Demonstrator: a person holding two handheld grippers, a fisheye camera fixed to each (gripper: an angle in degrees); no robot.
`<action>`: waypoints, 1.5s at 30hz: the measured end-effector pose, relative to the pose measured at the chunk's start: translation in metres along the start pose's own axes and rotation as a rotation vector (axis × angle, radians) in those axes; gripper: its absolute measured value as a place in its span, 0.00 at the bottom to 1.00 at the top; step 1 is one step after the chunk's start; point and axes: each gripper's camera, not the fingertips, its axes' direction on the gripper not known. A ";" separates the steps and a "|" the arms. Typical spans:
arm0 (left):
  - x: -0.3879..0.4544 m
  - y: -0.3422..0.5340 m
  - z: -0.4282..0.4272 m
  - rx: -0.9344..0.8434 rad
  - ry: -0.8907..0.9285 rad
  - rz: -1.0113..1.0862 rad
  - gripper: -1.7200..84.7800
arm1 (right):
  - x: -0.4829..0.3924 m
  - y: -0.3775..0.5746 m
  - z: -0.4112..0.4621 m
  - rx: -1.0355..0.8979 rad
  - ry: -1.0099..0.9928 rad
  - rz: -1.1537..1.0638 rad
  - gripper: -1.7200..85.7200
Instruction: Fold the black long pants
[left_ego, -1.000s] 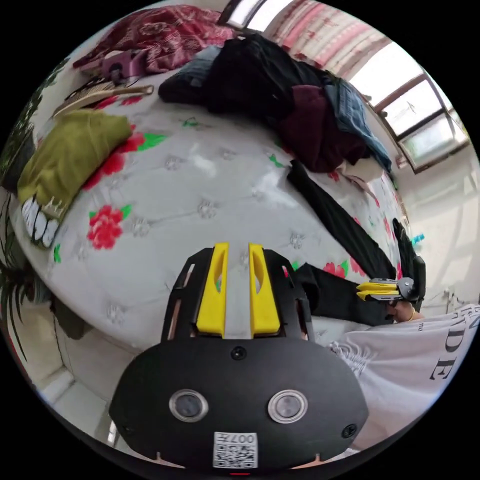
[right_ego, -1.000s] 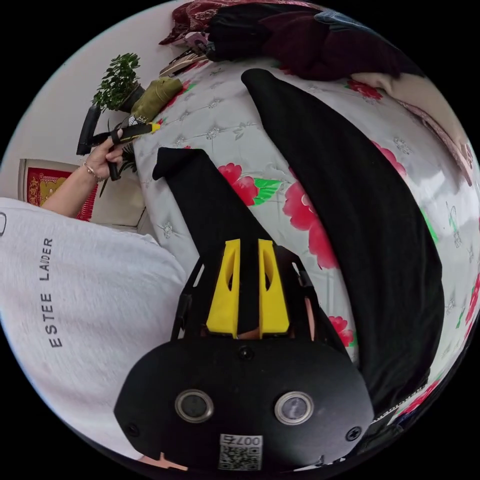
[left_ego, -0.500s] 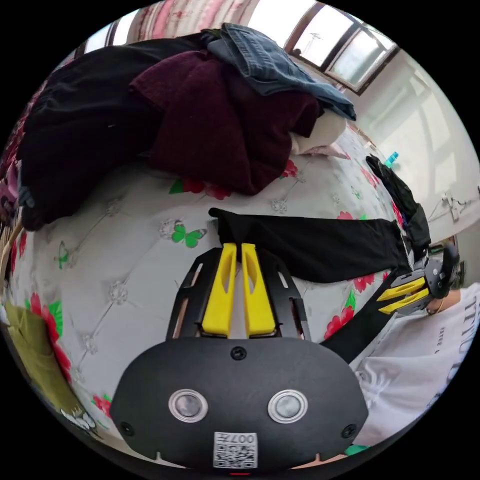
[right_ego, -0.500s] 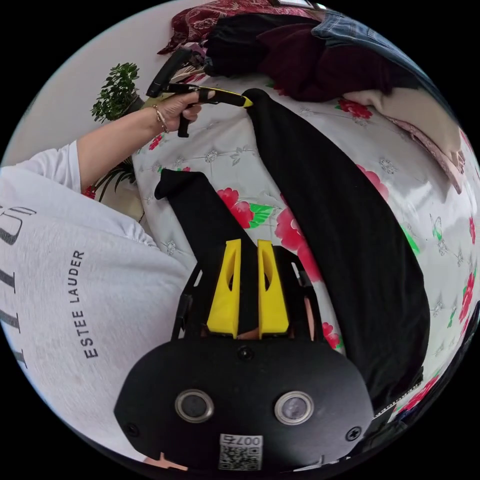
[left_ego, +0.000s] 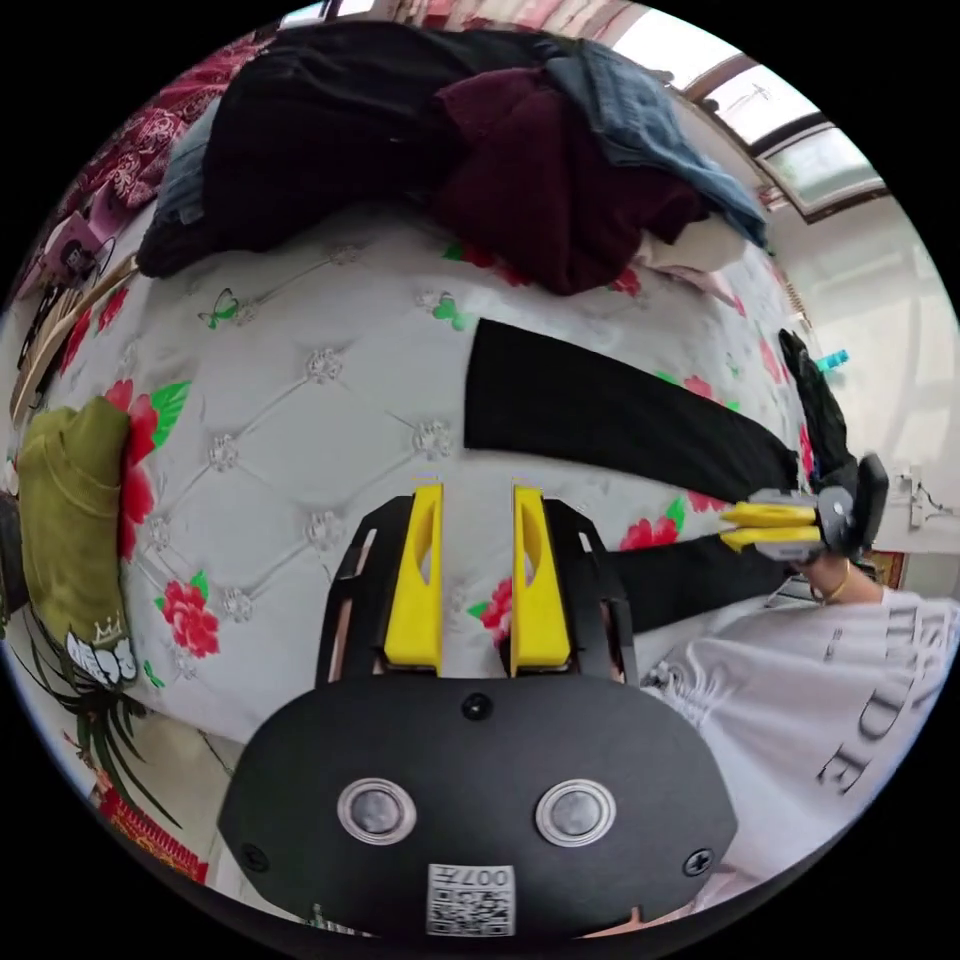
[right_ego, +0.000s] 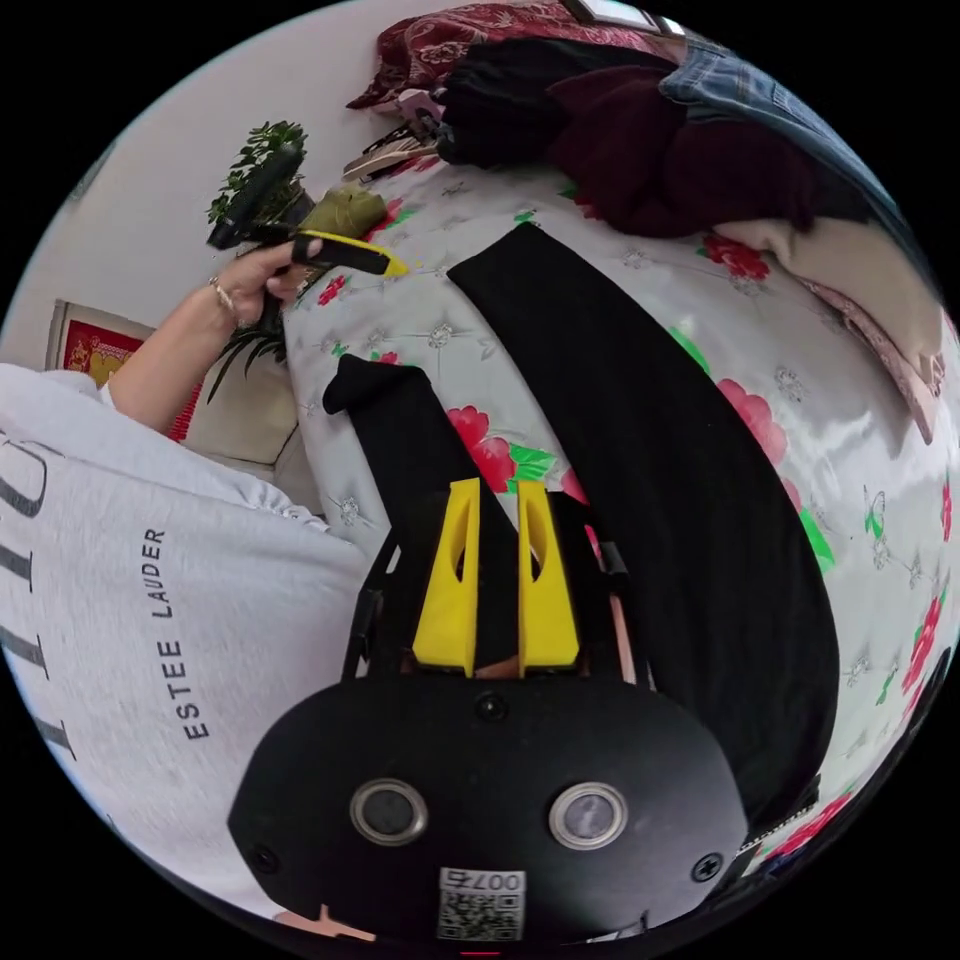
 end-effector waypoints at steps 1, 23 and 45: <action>0.007 0.014 -0.004 0.007 0.006 0.015 0.14 | 0.000 0.006 -0.005 0.003 0.009 -0.002 0.12; -0.054 0.085 -0.020 -0.064 -0.192 -0.422 0.07 | 0.067 0.258 -0.143 0.257 0.003 0.428 0.11; -0.042 0.070 -0.086 -0.006 0.256 -0.472 0.02 | 0.173 0.747 -0.210 0.754 -0.060 1.482 0.06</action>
